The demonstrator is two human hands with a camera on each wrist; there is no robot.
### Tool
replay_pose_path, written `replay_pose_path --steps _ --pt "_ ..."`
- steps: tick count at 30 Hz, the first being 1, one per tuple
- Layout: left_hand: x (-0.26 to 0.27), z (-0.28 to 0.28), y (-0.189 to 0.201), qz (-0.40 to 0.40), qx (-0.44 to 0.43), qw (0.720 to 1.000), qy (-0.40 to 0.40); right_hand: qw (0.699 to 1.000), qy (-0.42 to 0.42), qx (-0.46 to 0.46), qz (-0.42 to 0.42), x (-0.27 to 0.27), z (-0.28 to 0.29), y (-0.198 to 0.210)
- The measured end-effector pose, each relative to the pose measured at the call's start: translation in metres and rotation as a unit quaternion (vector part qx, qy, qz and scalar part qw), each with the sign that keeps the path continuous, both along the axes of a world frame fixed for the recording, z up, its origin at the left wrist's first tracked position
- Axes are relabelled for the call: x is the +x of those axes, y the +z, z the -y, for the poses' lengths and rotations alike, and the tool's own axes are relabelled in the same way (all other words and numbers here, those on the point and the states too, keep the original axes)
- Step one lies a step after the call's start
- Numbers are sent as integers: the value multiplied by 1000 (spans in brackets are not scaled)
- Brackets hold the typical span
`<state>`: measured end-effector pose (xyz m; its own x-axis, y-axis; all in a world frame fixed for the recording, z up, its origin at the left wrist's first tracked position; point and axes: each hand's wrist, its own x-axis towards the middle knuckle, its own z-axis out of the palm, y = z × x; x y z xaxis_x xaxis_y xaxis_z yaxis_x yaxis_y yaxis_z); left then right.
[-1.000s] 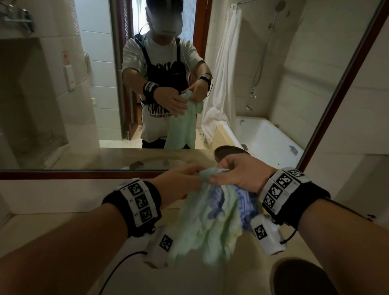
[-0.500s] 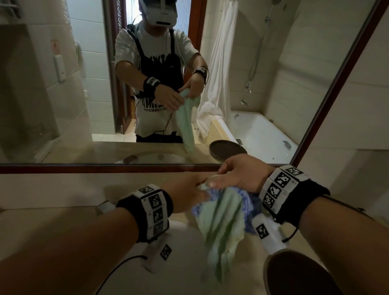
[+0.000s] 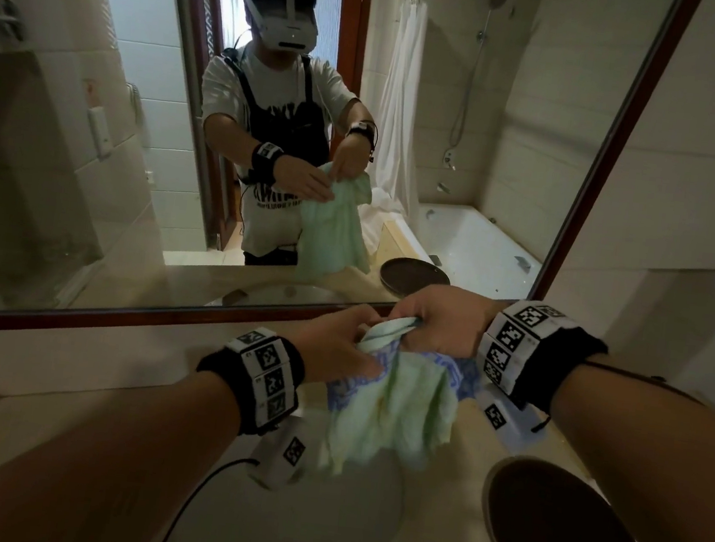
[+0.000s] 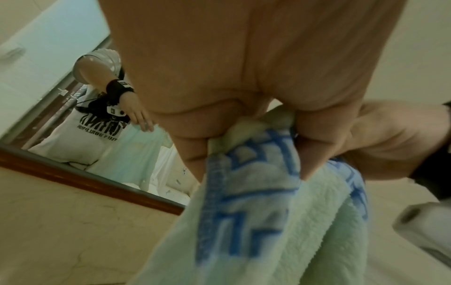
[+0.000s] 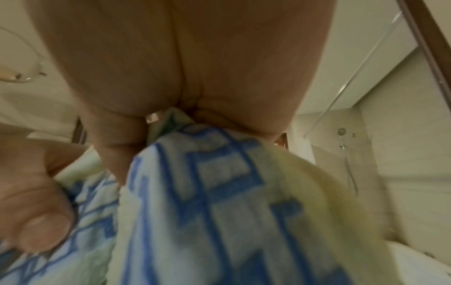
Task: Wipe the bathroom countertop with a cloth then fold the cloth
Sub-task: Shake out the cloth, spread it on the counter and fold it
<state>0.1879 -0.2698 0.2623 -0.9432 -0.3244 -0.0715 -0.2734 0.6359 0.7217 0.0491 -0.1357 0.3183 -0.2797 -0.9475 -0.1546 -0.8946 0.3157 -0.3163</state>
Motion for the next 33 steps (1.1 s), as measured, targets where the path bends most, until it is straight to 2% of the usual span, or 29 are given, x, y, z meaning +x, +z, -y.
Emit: replay_pose_path --steps 3,5,7,9,11,18,21,29,33 --pt "-2 -2 3 -1 -84 996 -39 999 16 1 -45 3 2 -3" --pt "-3 0 6 6 -148 989 -23 997 -2 13 -79 1 0 -1" --pt "-3 7 10 15 -170 985 -2 992 -29 42 -112 -3 -4 1" --pt "-3 11 13 7 -172 985 2 987 -41 85 -130 -9 -11 1" --pt "-4 11 15 -4 -166 986 -3 985 -46 118 -113 -14 -20 0" --pt "-6 7 15 7 -171 985 -35 986 -75 132 -73 -27 -44 -7" --pt "-2 11 22 6 -172 984 -46 983 -91 133 -84 -32 -59 -6" --pt "5 21 38 -4 -171 981 -93 981 -176 -8 -76 -33 -87 -12" --pt "4 26 30 -21 -160 983 -90 975 -209 -1 -74 -29 -103 -18"
